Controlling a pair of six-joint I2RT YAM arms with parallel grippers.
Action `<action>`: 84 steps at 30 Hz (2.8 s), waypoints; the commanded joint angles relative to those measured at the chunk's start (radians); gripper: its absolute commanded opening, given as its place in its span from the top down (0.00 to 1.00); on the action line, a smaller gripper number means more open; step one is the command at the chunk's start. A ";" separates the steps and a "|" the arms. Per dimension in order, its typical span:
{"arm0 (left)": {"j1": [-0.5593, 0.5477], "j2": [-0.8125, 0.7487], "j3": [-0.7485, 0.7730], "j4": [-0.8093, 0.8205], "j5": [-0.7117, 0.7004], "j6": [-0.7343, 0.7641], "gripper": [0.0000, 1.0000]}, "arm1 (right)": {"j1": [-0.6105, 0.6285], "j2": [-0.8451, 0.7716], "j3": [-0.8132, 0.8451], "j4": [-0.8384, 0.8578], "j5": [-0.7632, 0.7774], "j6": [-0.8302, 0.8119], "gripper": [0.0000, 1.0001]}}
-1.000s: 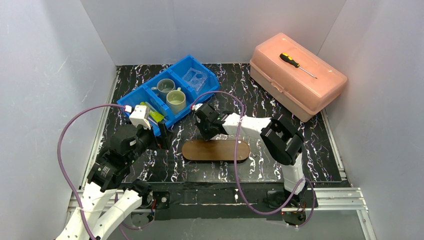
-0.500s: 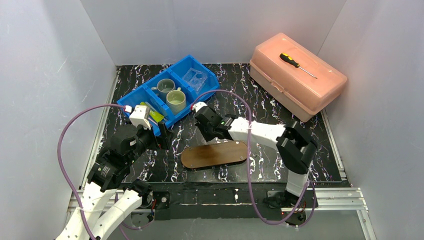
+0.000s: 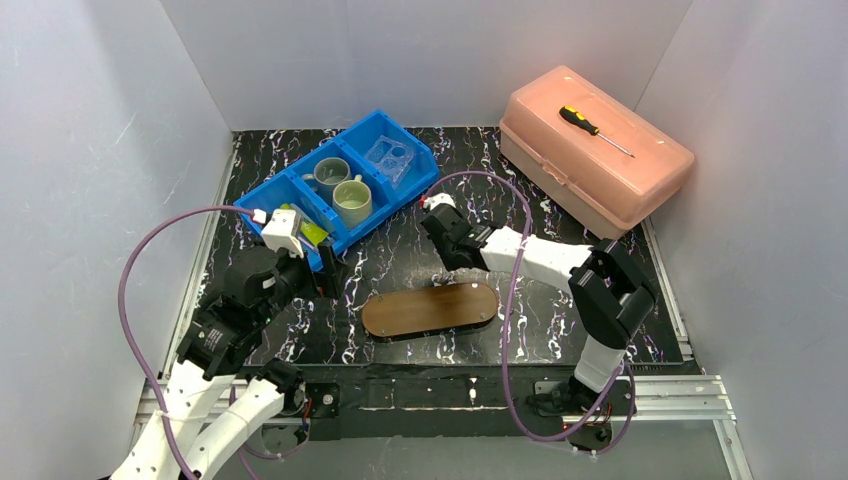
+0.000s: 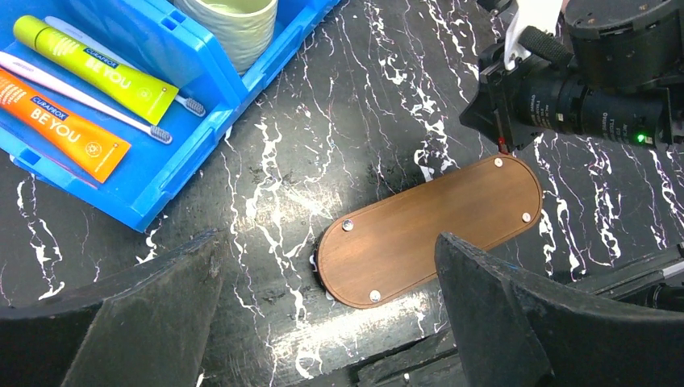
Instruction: Prepare toiletry sets of a toothbrush and toothpaste on the tray
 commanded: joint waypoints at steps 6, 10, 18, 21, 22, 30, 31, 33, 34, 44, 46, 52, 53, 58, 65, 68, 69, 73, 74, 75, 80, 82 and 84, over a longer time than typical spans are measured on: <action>-0.001 0.023 -0.002 -0.006 -0.005 0.006 0.01 | -0.052 -0.017 -0.068 0.018 -0.024 -0.014 0.99; -0.001 0.026 -0.002 -0.006 -0.005 0.006 0.01 | -0.054 -0.017 -0.097 0.019 -0.028 -0.017 0.99; -0.001 0.028 -0.002 -0.006 -0.005 0.005 0.01 | -0.054 -0.039 -0.144 0.017 -0.060 -0.019 0.99; -0.001 0.033 -0.001 -0.008 -0.005 0.005 0.01 | -0.054 -0.053 -0.166 0.013 -0.072 -0.018 0.99; -0.001 0.033 -0.002 -0.009 -0.005 0.006 0.01 | -0.054 -0.057 -0.172 0.008 -0.074 -0.018 0.99; -0.002 0.046 -0.001 -0.011 -0.015 -0.004 0.01 | -0.054 -0.133 -0.238 -0.001 -0.105 0.005 0.99; -0.001 0.049 -0.001 -0.013 -0.021 -0.006 0.01 | -0.054 -0.144 -0.244 -0.002 -0.112 0.007 0.99; -0.001 0.052 -0.002 -0.016 -0.038 -0.015 0.01 | -0.054 -0.168 -0.252 -0.005 -0.126 0.015 0.99; -0.001 0.053 -0.003 -0.018 -0.049 -0.019 0.01 | -0.054 -0.180 -0.255 -0.007 -0.130 0.019 0.99; -0.001 0.134 0.020 -0.073 -0.202 -0.094 0.01 | -0.054 -0.310 -0.130 -0.142 -0.018 0.041 0.90; -0.001 0.152 0.025 -0.081 -0.232 -0.104 0.01 | -0.054 -0.340 -0.123 -0.142 -0.013 0.044 0.82; 0.000 0.237 0.088 -0.127 -0.292 -0.146 0.01 | -0.054 -0.418 -0.111 -0.157 0.007 0.047 0.53; 0.006 0.259 0.106 -0.155 -0.311 -0.159 0.01 | -0.054 -0.430 -0.110 -0.157 0.008 0.047 0.50; 0.104 0.374 0.206 -0.237 -0.315 -0.210 0.01 | -0.054 -0.481 -0.108 -0.165 -0.011 0.048 0.44; 0.331 0.487 0.305 -0.253 -0.227 -0.182 0.01 | -0.054 -0.500 -0.044 -0.200 -0.064 0.041 0.41; 0.425 0.547 0.335 -0.260 -0.180 -0.175 0.01 | -0.054 -0.513 -0.036 -0.203 -0.120 0.042 0.40; 0.444 0.566 0.344 -0.260 -0.170 -0.175 0.01 | -0.054 -0.521 -0.039 -0.201 -0.136 0.042 0.39; 0.509 0.648 0.365 -0.264 -0.151 -0.185 0.01 | -0.054 -0.551 -0.058 -0.191 -0.163 0.047 0.38; 0.538 0.668 0.369 -0.265 -0.145 -0.187 0.01 | -0.053 -0.555 -0.059 -0.192 -0.169 0.047 0.38; 0.559 0.691 0.371 -0.264 -0.133 -0.190 0.04 | -0.054 -0.558 -0.059 -0.196 -0.172 0.046 0.38; 0.649 0.793 0.377 -0.254 -0.095 -0.195 0.10 | -0.054 -0.582 -0.065 -0.212 -0.182 0.040 0.38; 0.672 0.828 0.377 -0.243 -0.077 -0.196 0.12 | -0.054 -0.599 -0.077 -0.208 -0.194 0.039 0.38; 0.690 0.864 0.383 -0.232 -0.069 -0.200 0.12 | -0.054 -0.615 -0.092 -0.202 -0.204 0.038 0.38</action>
